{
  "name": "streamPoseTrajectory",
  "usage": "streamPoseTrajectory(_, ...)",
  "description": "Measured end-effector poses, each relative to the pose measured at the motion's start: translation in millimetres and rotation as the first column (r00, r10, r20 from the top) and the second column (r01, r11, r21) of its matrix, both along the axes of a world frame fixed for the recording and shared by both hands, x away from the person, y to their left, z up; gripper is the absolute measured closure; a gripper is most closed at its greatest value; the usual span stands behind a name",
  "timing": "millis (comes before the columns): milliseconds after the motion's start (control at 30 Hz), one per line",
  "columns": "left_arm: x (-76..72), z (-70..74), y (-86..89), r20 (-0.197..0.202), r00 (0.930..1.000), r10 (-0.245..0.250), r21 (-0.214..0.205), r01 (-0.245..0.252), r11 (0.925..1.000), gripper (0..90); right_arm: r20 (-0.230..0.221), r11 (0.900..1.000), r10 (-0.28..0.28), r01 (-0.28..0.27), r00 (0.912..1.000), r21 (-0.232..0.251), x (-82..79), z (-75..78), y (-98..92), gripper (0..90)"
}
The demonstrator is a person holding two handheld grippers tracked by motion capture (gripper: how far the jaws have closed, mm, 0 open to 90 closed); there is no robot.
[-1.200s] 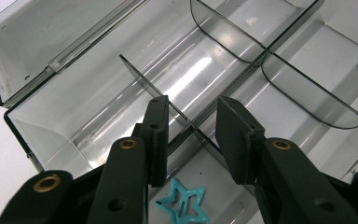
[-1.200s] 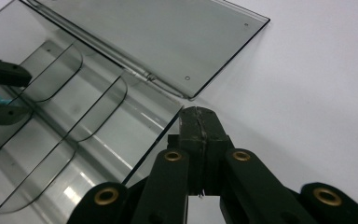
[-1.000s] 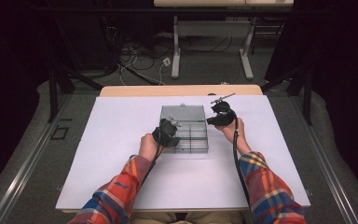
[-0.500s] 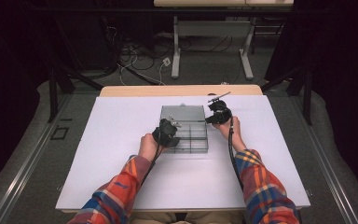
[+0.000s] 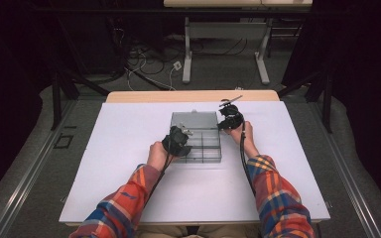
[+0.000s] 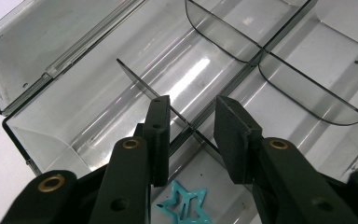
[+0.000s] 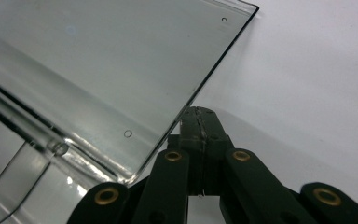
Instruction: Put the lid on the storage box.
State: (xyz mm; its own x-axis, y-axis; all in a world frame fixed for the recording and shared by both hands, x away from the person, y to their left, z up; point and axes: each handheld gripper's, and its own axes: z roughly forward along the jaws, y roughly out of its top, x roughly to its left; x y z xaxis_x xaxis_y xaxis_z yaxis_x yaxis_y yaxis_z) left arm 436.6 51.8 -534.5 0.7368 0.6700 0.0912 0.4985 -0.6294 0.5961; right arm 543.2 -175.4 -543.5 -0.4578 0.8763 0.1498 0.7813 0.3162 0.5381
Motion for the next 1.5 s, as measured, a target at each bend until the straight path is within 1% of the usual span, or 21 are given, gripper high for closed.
streamPoseTrajectory(33,-0.1,-0.3,-0.3,0.0,1.0,0.004,-0.007,-0.004,1.0,67.1,0.05,0.998,-0.004,0.001,0.9988,0.062,1.2,-4.9,0.0,90.0)
streamPoseTrajectory(67,-0.1,-0.3,-0.3,0.001,1.0,0.005,-0.007,-0.005,1.0,67.1,0.057,0.997,-0.011,0.006,0.9983,0.077,1.7,-5.4,-1.1,90.0)
streamPoseTrajectory(100,-0.1,-0.3,-0.3,0.0,1.0,0.004,-0.007,-0.004,1.0,67.1,0.03,0.9982,-0.007,0.005,0.9995,0.06,2.3,-2.1,-2.5,90.0)
streamPoseTrajectory(133,0.0,-0.3,-0.1,0.001,1.0,0.005,-0.008,-0.005,1.0,67.1,0.025,0.9985,-0.01,0.008,0.9996,0.055,2.4,-0.2,-3.0,90.0)
streamPoseTrajectory(167,0.0,-0.3,-0.1,0.001,1.0,0.005,-0.008,-0.005,1.0,67.1,0.048,0.9984,-0.002,-0.001,0.9988,0.057,3.0,0.3,-3.9,90.0)
streamPoseTrajectory(200,0.0,-0.3,-0.1,0.001,1.0,0.005,-0.008,-0.005,1.0,67.1,0.06,0.9973,-0.009,0.004,0.9981,0.074,2.8,1.4,-3.4,90.0)
streamPoseTrajectory(267,-0.1,-0.4,-0.1,0.002,1.0,0.006,-0.008,-0.006,1.0,67.1,0.086,0.9977,0.01,-0.016,0.9963,0.066,2.9,4.7,-3.6,90.0)
streamPoseTrajectory(300,-0.1,-0.4,-0.1,0.002,1.0,0.006,-0.008,-0.006,1.0,67.1,0.08,0.9983,0.02,-0.025,0.9966,0.053,2.2,7.3,-4.4,90.0)
streamPoseTrajectory(367,-0.3,-0.4,-0.1,0.002,1.0,0.006,-0.008,-0.006,0.9999,67.1,0.103,0.9974,0.013,-0.02,0.9946,0.07,1.6,8.5,-4.5,90.0)
streamPoseTrajectory(433,-0.4,-0.3,-0.2,0.0,1.0,0.005,-0.007,-0.005,1.0,67.1,0.104,0.9971,0.015,-0.023,0.9945,0.073,0.9,11.0,-4.8,90.0)
streamPoseTrajectory(600,-0.3,-0.1,-0.2,0.001,1.0,0.001,0.0,-0.001,1.0,67.1,0.144,0.9959,0.012,-0.025,0.9895,0.087,-0.6,18.0,-6.1,90.0)
streamPoseTrajectory(700,-0.9,-0.3,-0.7,0.002,1.0,0.006,-0.001,-0.006,1.0,67.0,0.15,0.9957,0.013,-0.027,0.9886,0.089,-1.2,20.9,-5.9,90.0)
streamPoseTrajectory(733,-0.8,-0.2,-0.5,0.004,1.0,0.004,0.001,-0.004,1.0,67.0,0.161,0.9951,0.012,-0.028,0.9869,0.095,-1.6,21.7,-5.6,90.0)
streamPoseTrajectory(800,-0.9,-0.2,-0.4,0.004,1.0,0.003,0.002,-0.003,1.0,67.0,0.162,0.9958,0.017,-0.031,0.9866,0.086,-2.4,24.0,-6.4,90.0)
streamPoseTrajectory(867,-0.8,-0.2,-0.4,0.004,1.0,0.003,0.001,-0.003,1.0,67.0,0.171,0.9944,0.017,-0.034,0.9852,0.1,-3.6,26.5,-6.3,90.0)
streamPoseTrajectory(1000,-0.8,-0.2,-0.2,0.004,1.0,0.002,0.004,-0.002,1.0,67.0,0.188,0.9934,0.033,-0.053,0.9816,0.101,-5.1,30.8,-7.1,90.0)
streamPoseTrajectory(1033,-1.2,-0.5,-0.6,0.002,1.0,0.007,-0.004,-0.007,1.0,66.9,0.194,0.9938,0.032,-0.052,0.9804,0.098,-5.3,31.9,-6.7,90.0)
streamPoseTrajectory(1133,-0.8,-0.3,0.1,0.006,1.0,0.002,0.001,-0.002,1.0,66.9,0.192,0.9929,0.03,-0.051,0.981,0.107,-6.9,33.6,-6.6,90.0)
streamPoseTrajectory(1300,-1.2,-0.5,0.1,0.003,1.0,0.003,-0.003,-0.003,1.0,66.9,0.204,0.9911,0.034,-0.059,0.9784,0.119,-8.8,36.5,-5.9,90.0)
streamPoseTrajectory(1367,-1.2,-0.4,0.3,0.001,1.0,0.002,-0.002,-0.002,1.0,66.8,0.215,0.9913,0.048,-0.073,0.9754,0.11,-9.1,37.6,-5.5,90.0)
streamPoseTrajectory(1500,-1.8,-0.7,0.0,0.006,1.0,0.007,-0.003,-0.007,1.0,66.7,0.218,0.9904,0.043,-0.07,0.975,0.119,-10.1,38.8,-5.5,90.0)
